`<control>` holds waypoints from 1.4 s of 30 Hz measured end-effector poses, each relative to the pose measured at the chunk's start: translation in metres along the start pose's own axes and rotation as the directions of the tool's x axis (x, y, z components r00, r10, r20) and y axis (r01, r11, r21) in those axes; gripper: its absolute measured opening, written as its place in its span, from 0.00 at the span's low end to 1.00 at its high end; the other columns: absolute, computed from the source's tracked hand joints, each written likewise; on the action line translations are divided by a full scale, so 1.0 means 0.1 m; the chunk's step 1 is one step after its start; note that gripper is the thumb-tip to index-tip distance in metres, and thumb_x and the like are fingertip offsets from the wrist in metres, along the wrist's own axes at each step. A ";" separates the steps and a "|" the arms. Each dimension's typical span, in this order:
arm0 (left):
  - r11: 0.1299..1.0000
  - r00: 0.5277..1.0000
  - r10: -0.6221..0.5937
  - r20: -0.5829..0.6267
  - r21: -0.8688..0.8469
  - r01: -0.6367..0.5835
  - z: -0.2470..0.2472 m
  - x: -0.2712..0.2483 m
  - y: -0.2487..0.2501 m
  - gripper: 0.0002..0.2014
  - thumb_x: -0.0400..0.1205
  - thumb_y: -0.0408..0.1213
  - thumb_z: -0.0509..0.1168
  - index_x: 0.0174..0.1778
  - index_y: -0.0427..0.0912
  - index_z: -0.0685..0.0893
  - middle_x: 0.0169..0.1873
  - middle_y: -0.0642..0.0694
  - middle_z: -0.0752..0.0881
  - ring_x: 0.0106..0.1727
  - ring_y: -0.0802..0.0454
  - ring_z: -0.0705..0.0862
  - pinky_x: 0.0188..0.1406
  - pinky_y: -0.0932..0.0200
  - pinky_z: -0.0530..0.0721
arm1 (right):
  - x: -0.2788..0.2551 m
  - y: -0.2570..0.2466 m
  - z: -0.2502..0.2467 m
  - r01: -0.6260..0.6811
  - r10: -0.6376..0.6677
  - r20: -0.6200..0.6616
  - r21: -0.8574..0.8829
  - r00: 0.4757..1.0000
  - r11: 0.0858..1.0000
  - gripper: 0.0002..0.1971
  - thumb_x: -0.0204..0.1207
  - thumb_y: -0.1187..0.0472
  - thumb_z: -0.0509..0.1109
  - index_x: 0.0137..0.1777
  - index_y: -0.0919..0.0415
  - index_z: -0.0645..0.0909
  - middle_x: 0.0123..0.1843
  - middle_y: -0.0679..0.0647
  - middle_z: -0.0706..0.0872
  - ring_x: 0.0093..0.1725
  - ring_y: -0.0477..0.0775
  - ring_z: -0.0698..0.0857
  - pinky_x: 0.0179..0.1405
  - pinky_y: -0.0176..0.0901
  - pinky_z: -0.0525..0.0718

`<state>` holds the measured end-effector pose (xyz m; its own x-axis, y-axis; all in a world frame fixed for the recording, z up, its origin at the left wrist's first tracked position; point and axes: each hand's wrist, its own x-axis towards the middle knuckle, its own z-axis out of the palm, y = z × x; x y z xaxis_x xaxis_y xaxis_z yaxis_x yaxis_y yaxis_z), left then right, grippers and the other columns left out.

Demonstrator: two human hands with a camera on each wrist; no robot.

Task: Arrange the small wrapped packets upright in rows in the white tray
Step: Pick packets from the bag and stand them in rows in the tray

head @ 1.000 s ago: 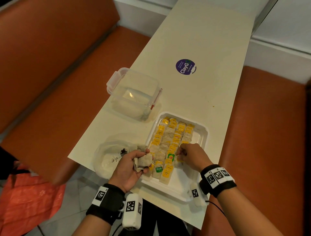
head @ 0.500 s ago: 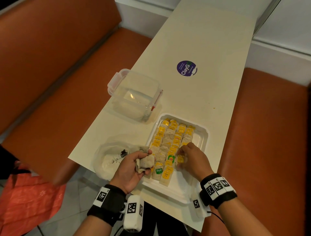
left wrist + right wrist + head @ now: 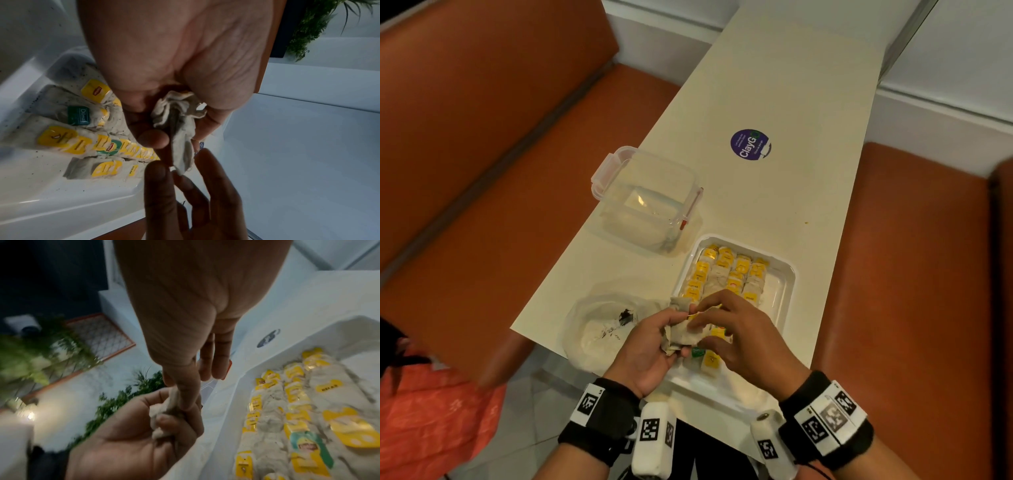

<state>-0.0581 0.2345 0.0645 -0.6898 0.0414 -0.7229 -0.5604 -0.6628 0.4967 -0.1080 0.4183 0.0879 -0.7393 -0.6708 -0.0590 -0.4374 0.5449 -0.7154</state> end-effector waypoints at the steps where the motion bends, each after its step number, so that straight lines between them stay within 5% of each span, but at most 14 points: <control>1: 1.000 1.000 -0.001 0.000 0.009 0.001 0.01 0.00 0.00 0.14 0.78 0.35 0.70 0.58 0.38 0.91 0.44 0.40 0.89 0.37 0.49 0.85 0.27 0.57 0.75 | 0.01 0.01 0.02 0.014 -0.014 -0.005 -0.029 1.000 0.999 0.11 0.75 0.56 0.81 0.55 0.41 0.90 0.65 0.37 0.82 0.63 0.43 0.82 0.53 0.34 0.81; 6: 0.999 1.000 -0.011 -0.006 0.034 0.011 -0.05 -0.02 -0.01 0.09 0.83 0.31 0.67 0.52 0.37 0.92 0.43 0.40 0.88 0.38 0.49 0.84 0.26 0.58 0.73 | 0.02 0.04 -0.03 0.010 -0.010 -0.021 0.018 1.000 1.000 0.05 0.77 0.56 0.80 0.49 0.43 0.90 0.61 0.34 0.87 0.63 0.41 0.82 0.57 0.39 0.83; 11: 0.999 0.997 -0.029 -0.072 0.044 0.032 -0.12 0.02 -0.04 0.12 0.85 0.30 0.64 0.59 0.33 0.90 0.43 0.38 0.90 0.37 0.47 0.86 0.25 0.59 0.76 | 0.00 0.10 -0.21 -0.147 0.154 -0.043 0.128 0.987 0.981 0.03 0.80 0.56 0.79 0.48 0.46 0.89 0.49 0.37 0.91 0.53 0.40 0.87 0.50 0.37 0.85; 15: 0.999 0.995 -0.044 -0.091 0.028 0.046 -0.21 0.03 -0.04 0.11 0.86 0.30 0.63 0.58 0.34 0.89 0.45 0.36 0.91 0.35 0.49 0.87 0.28 0.59 0.76 | -0.03 0.38 -0.25 -0.291 0.293 -0.008 0.104 0.956 0.951 0.02 0.81 0.57 0.78 0.49 0.51 0.88 0.40 0.39 0.90 0.42 0.37 0.87 0.42 0.29 0.81; 19: 0.998 0.994 -0.042 -0.100 0.052 0.047 -0.29 0.04 -0.05 0.11 0.87 0.30 0.63 0.59 0.34 0.89 0.45 0.36 0.91 0.35 0.48 0.87 0.25 0.60 0.78 | -0.02 0.71 -0.10 -0.451 0.449 0.071 0.019 0.891 0.892 0.05 0.81 0.56 0.77 0.45 0.47 0.85 0.39 0.46 0.91 0.41 0.46 0.89 0.45 0.42 0.86; 21: 0.996 0.994 -0.034 -0.102 0.079 0.042 -0.33 0.03 -0.05 0.12 0.87 0.30 0.63 0.60 0.33 0.89 0.45 0.35 0.91 0.36 0.48 0.86 0.25 0.60 0.78 | -0.05 0.79 -0.02 -0.493 0.493 0.119 -0.035 0.862 0.869 0.08 0.81 0.55 0.77 0.43 0.45 0.83 0.38 0.46 0.90 0.41 0.49 0.89 0.42 0.40 0.84; 27: 0.994 0.995 -0.014 -0.096 0.110 0.025 -0.40 0.00 -0.04 0.13 0.86 0.30 0.63 0.61 0.32 0.89 0.47 0.35 0.91 0.36 0.48 0.87 0.27 0.58 0.78 | -0.14 0.76 0.06 -0.493 0.487 0.234 -0.035 0.841 0.869 0.04 0.82 0.51 0.76 0.47 0.47 0.85 0.39 0.45 0.92 0.38 0.40 0.89 0.39 0.31 0.81; 32: 0.948 0.999 0.032 -0.034 0.319 -0.019 -0.35 0.03 -0.13 0.12 0.85 0.29 0.66 0.59 0.30 0.91 0.46 0.35 0.92 0.35 0.50 0.83 0.28 0.56 0.74 | -0.19 0.63 -0.04 -0.496 0.467 0.294 0.029 0.834 0.868 0.06 0.80 0.47 0.78 0.48 0.48 0.89 0.42 0.46 0.92 0.44 0.48 0.90 0.52 0.47 0.88; 36: 0.849 0.997 0.034 0.067 0.524 -0.064 -0.20 0.04 -0.19 0.11 0.83 0.29 0.69 0.56 0.41 0.95 0.47 0.40 0.94 0.39 0.50 0.84 0.30 0.57 0.77 | -0.18 0.41 -0.20 -0.458 0.400 0.344 0.106 0.850 0.883 0.05 0.79 0.48 0.80 0.49 0.47 0.91 0.41 0.40 0.92 0.41 0.37 0.87 0.46 0.36 0.85; 39: 0.853 0.988 0.010 0.151 0.514 -0.088 -0.09 0.02 -0.19 0.17 0.69 0.29 0.70 0.52 0.40 0.93 0.45 0.43 0.92 0.42 0.49 0.84 0.33 0.56 0.78 | -0.15 0.21 -0.35 -0.427 0.340 0.416 0.135 0.844 0.894 0.06 0.80 0.48 0.79 0.51 0.47 0.91 0.38 0.42 0.92 0.37 0.35 0.85 0.40 0.28 0.78; 42: 0.870 0.961 -0.023 0.276 0.478 -0.117 -0.01 -0.01 -0.20 0.15 0.66 0.29 0.68 0.49 0.38 0.90 0.41 0.45 0.89 0.41 0.50 0.82 0.34 0.56 0.77 | -0.09 0.08 -0.46 -0.414 0.305 0.459 0.156 0.834 0.897 0.06 0.79 0.47 0.79 0.52 0.45 0.91 0.41 0.46 0.94 0.43 0.48 0.91 0.48 0.46 0.86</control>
<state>-0.0457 0.2467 0.0545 -0.7764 0.2610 -0.5736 -0.6267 -0.2240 0.7463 -0.1283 0.4521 0.1145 -0.5150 -0.6245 -0.5871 -0.0069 0.6880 -0.7257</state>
